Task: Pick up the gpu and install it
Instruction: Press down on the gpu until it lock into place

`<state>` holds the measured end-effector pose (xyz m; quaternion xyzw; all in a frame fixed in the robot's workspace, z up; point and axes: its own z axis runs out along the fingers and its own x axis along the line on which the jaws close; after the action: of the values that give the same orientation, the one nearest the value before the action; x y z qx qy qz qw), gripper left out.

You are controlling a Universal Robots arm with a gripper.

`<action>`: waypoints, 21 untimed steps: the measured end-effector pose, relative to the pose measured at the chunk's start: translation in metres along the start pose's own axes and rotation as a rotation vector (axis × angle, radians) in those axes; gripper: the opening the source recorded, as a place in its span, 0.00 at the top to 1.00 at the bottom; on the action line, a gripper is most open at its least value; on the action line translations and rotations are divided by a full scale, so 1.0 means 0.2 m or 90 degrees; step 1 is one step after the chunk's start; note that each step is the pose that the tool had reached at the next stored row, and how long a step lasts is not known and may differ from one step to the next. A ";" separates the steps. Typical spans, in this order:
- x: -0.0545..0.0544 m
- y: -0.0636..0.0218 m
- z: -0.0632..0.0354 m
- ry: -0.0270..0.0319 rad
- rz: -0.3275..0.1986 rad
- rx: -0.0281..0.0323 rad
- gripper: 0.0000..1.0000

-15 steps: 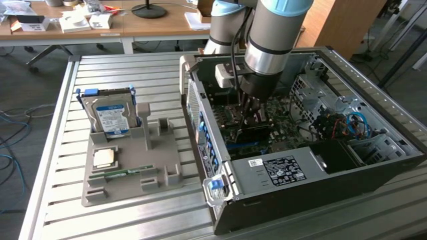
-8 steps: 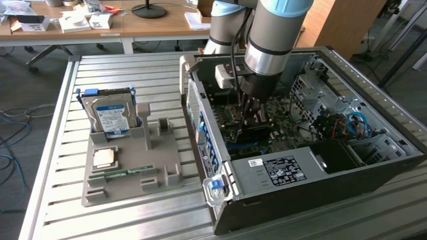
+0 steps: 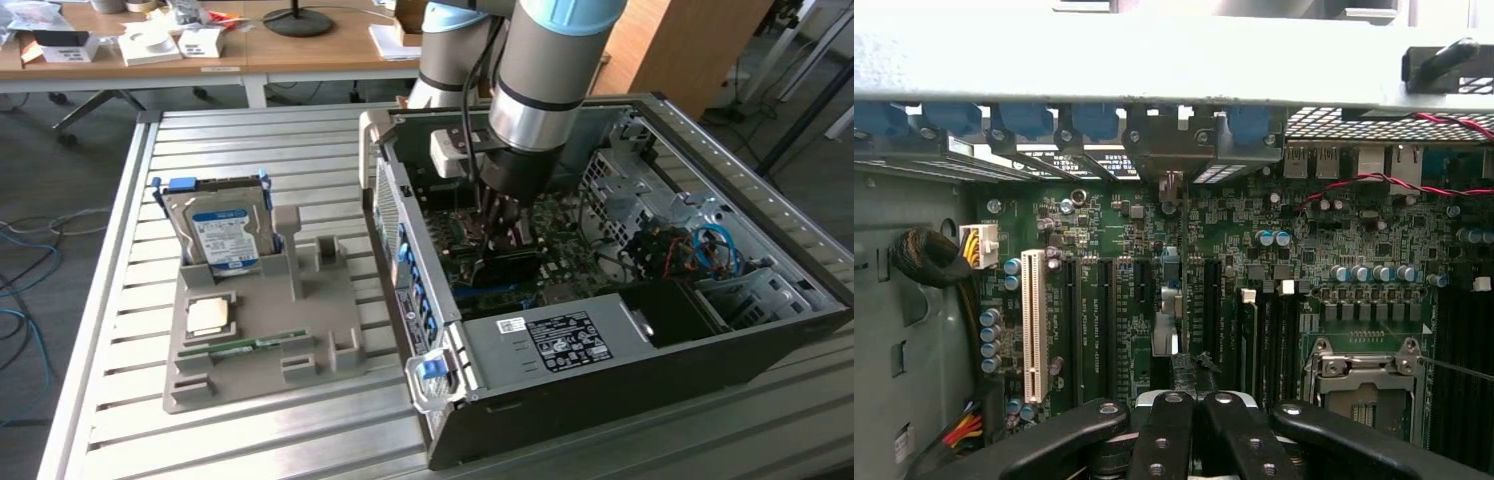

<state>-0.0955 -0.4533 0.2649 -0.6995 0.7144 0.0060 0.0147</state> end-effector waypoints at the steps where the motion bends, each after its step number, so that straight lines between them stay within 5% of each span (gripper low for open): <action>1: 0.00 0.000 0.001 0.0001 0.000 0.0000 0.89; 21: 0.00 0.012 0.020 0.0000 0.000 0.0001 0.89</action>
<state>-0.0978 -0.4533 0.2609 -0.6995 0.7144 0.0059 0.0147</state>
